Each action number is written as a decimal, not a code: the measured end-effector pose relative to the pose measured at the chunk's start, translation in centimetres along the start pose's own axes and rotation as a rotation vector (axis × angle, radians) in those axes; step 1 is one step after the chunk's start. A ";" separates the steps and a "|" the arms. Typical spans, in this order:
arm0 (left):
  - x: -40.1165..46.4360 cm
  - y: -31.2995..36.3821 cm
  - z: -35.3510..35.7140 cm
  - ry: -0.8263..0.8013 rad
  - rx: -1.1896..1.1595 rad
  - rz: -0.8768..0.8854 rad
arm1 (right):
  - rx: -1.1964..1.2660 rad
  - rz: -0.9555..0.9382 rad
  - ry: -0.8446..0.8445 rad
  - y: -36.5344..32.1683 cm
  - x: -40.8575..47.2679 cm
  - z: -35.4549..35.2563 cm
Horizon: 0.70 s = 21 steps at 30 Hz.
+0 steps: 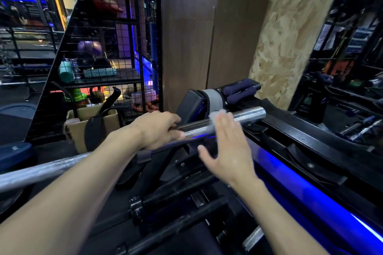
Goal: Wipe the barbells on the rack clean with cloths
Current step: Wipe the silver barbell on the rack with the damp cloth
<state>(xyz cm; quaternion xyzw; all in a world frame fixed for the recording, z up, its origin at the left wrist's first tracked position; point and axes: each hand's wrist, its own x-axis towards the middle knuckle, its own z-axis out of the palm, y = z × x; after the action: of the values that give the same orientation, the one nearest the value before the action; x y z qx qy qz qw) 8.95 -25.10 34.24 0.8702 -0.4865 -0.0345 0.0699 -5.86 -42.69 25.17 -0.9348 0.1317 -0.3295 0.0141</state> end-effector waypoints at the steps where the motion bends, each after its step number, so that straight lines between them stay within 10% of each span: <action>1: 0.0 0.1 0.0 0.000 0.003 0.000 | 0.022 -0.073 0.013 -1.6 -0.3 0.2; 6: -0.2 -0.1 -0.1 -0.013 0.032 0.006 | -0.007 -0.269 0.030 -3.4 -1.0 0.5; 21: -4.2 1.8 0.3 0.259 0.265 -0.050 | -0.058 0.059 0.083 0.6 1.2 -1.0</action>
<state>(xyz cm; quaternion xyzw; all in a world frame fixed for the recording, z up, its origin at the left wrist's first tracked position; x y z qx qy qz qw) 5.16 -22.48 34.21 0.8807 -0.4521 0.1407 0.0161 -5.74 -43.50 26.64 -0.9161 0.1692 -0.3634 -0.0086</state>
